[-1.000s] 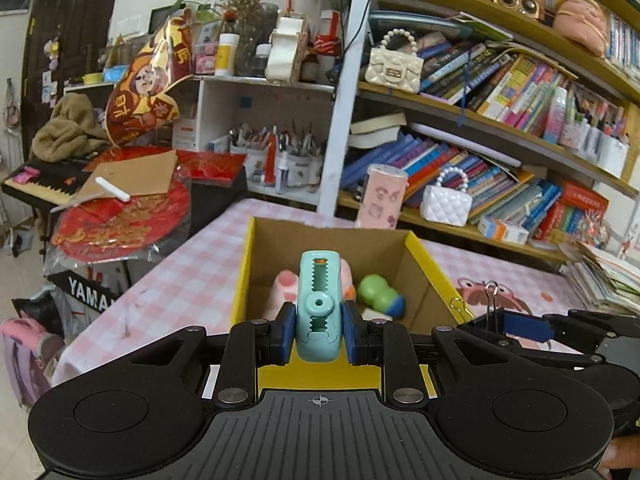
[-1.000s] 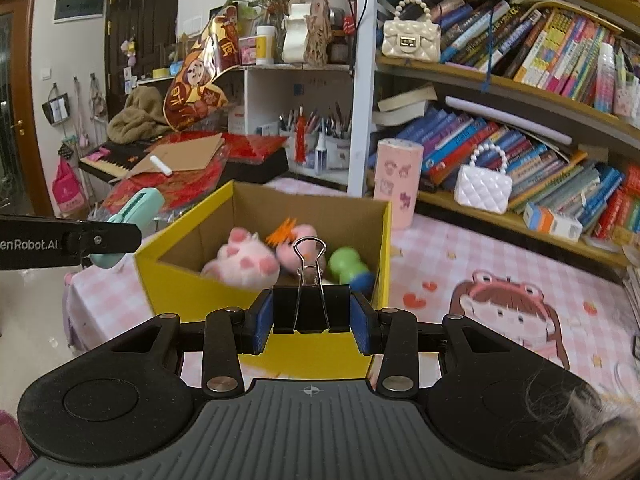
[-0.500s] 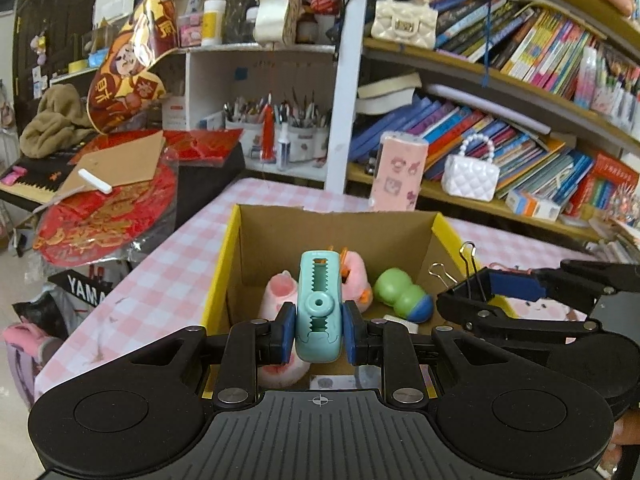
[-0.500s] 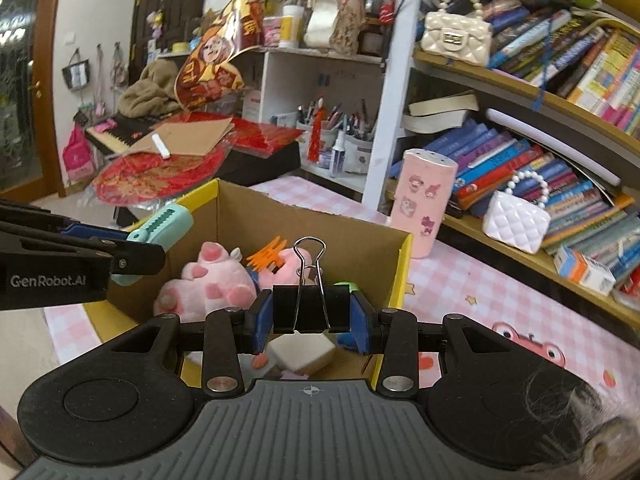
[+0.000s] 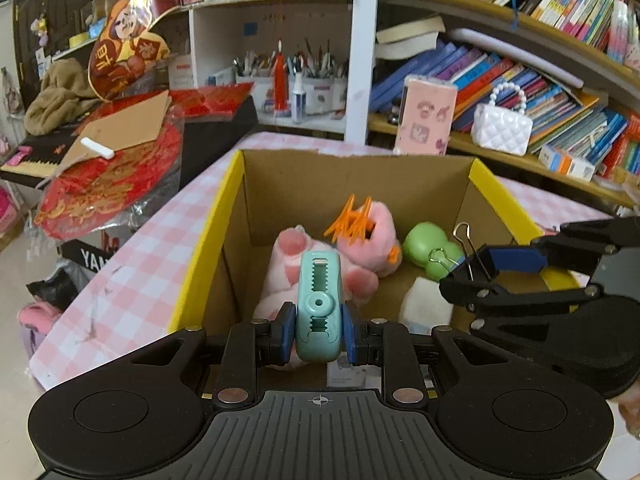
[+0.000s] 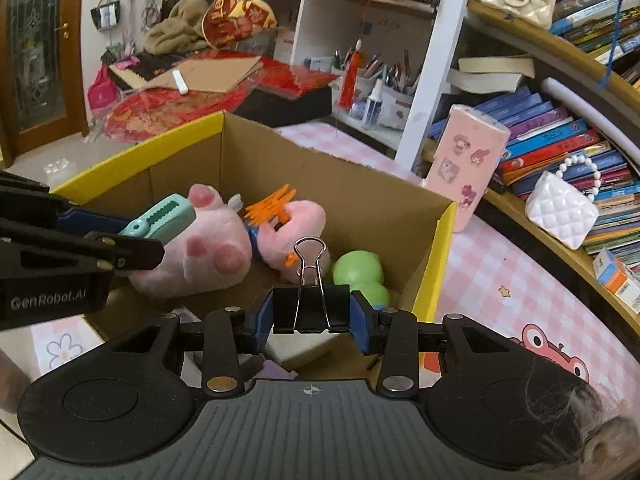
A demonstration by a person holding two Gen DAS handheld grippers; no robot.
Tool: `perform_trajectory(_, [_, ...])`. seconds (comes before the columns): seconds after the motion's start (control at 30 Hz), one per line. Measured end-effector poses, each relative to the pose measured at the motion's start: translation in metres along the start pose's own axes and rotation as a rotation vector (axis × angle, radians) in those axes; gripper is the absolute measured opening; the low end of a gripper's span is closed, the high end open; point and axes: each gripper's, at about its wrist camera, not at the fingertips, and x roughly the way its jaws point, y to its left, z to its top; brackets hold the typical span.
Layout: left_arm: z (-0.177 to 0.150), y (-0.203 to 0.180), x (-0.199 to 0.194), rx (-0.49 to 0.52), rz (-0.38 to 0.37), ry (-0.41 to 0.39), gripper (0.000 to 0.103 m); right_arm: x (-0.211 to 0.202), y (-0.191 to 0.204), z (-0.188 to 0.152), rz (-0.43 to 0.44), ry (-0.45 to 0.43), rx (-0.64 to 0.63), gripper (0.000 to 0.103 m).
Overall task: Organize objects
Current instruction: 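Open left tool to drop stapler while right tool releases clip into box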
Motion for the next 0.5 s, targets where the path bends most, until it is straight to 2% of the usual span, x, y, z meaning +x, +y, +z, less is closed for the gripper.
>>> perform_trajectory(0.27, [0.003,0.002,0.005,-0.012,-0.013,-0.007,0.023,0.007,0.000,0.004,0.002,0.011,-0.008,0.037])
perform_trajectory(0.3, [0.003,0.002,0.004,-0.009,-0.013,-0.015,0.024,0.005,-0.001,0.003,-0.001,0.006,-0.003,0.042])
perform_trajectory(0.4, [0.005,0.001,-0.003,0.004,-0.016,-0.040,0.029,0.001,-0.001,0.005,-0.008,-0.004,0.012,0.045])
perform_trajectory(0.5, [0.010,0.001,-0.013,0.010,-0.011,-0.088,0.043,-0.011,-0.001,0.007,-0.014,-0.036,0.038,0.049])
